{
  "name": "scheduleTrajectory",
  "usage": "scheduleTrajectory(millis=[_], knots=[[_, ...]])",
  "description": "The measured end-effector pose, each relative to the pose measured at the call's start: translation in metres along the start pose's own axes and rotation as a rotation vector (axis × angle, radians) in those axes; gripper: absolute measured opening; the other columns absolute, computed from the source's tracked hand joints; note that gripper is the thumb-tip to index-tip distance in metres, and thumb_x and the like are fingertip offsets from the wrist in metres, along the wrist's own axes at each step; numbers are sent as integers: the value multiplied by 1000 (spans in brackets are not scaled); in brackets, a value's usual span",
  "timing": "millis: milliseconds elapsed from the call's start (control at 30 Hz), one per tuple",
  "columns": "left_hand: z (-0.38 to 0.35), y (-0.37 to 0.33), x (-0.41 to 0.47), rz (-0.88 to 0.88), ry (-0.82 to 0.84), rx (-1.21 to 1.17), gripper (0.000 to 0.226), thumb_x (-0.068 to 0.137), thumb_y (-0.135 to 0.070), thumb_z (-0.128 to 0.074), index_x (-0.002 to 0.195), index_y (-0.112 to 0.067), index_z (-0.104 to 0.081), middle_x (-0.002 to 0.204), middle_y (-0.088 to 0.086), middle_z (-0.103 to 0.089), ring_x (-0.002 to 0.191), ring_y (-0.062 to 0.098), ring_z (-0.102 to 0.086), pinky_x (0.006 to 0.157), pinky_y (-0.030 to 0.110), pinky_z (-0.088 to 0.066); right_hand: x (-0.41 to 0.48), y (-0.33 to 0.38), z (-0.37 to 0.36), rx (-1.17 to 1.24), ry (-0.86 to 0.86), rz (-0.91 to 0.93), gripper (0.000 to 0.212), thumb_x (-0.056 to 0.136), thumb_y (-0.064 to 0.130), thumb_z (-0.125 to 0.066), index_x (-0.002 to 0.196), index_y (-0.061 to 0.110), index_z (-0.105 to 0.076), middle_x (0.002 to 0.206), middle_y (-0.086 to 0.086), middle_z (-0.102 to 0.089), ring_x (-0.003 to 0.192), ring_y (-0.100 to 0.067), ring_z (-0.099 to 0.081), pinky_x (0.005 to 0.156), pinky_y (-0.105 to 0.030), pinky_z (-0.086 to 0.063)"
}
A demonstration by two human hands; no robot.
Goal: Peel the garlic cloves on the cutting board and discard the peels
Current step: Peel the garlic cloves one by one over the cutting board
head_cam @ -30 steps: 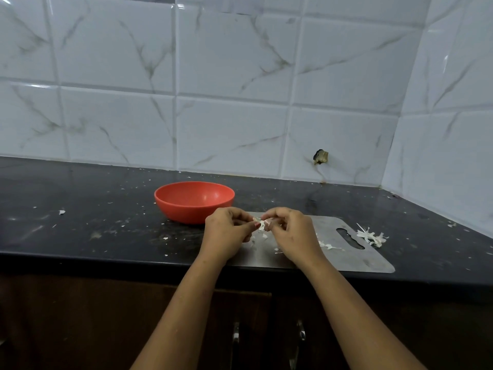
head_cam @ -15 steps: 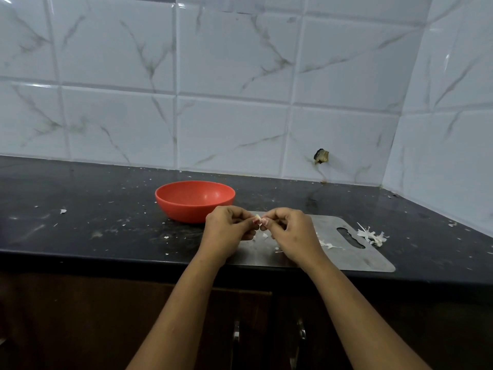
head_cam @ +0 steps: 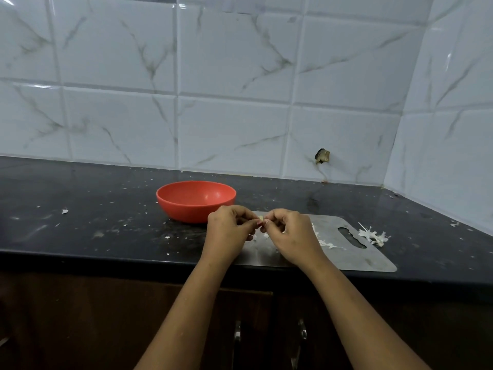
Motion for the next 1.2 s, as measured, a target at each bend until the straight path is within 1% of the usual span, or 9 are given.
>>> scheduleTrajectory(millis=[167,267,433,600,700,833,900,1067,1200], knots=[[-1,-2,-1,-23,5,64,11,81,-10,-74,74,-17,-69,66,-4,-68,57,7,-67,58,16,-55,-1,0,-1,-47,10,9,15,92,13,-57,89,16,-72,76,1,-71,59,-5,-59,53,-12,-43],[-1,-2,-1,-37,0,93,12,81,-11,-74,74,-19,-69,67,-4,-69,57,6,-67,63,22,-58,-1,1,-2,-70,20,20,16,93,13,-56,90,16,-72,77,4,-70,60,-4,-59,54,-12,-43],[-1,-3,-2,-44,-5,111,14,81,-12,-74,71,-20,-69,65,-7,-68,56,6,-66,65,24,-58,-1,1,-2,-69,25,23,17,94,13,-55,91,16,-72,75,8,-68,60,-2,-58,55,-12,-43],[-1,-2,-1,-41,-2,113,14,81,-12,-75,70,-21,-69,64,-5,-69,57,8,-67,67,27,-58,-1,2,-2,-79,28,24,17,93,11,-55,90,14,-71,75,5,-69,65,-9,-61,57,-17,-45],[-1,-1,-1,-32,5,92,14,81,-11,-74,71,-20,-70,64,-3,-70,58,9,-67,68,28,-58,-1,2,-2,-76,27,23,17,93,12,-55,90,15,-71,75,7,-68,65,-8,-61,57,-16,-46],[0,0,-1,-17,12,62,13,81,-10,-74,72,-18,-70,67,2,-71,61,14,-69,69,29,-59,-1,0,-1,-44,11,15,15,91,13,-57,88,13,-71,74,-1,-70,66,-13,-64,62,-28,-52],[0,-1,-2,-11,17,50,12,81,-10,-74,73,-17,-71,68,4,-71,62,15,-69,69,30,-59,-1,0,-1,-39,8,19,14,91,13,-57,87,12,-71,74,-1,-70,67,-14,-65,64,-30,-53],[0,-1,-2,-9,19,41,14,81,-11,-74,71,-19,-71,67,4,-71,63,16,-69,69,32,-60,-1,3,0,-27,4,22,13,91,13,-58,85,14,-70,73,0,-68,67,-12,-63,62,-25,-51],[2,0,-2,-12,-1,52,15,81,-11,-74,71,-21,-70,67,3,-71,62,15,-69,69,31,-59,-1,1,-2,-7,28,4,14,92,13,-58,90,16,-72,78,4,-70,68,-4,-63,57,-13,-48]])
Point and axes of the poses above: each hand's wrist, its own x-axis towards the middle knuckle, its own z-axis out of the back of the hand, y = z × x, the point moved 7 cm from there along x, towards the middle knuckle
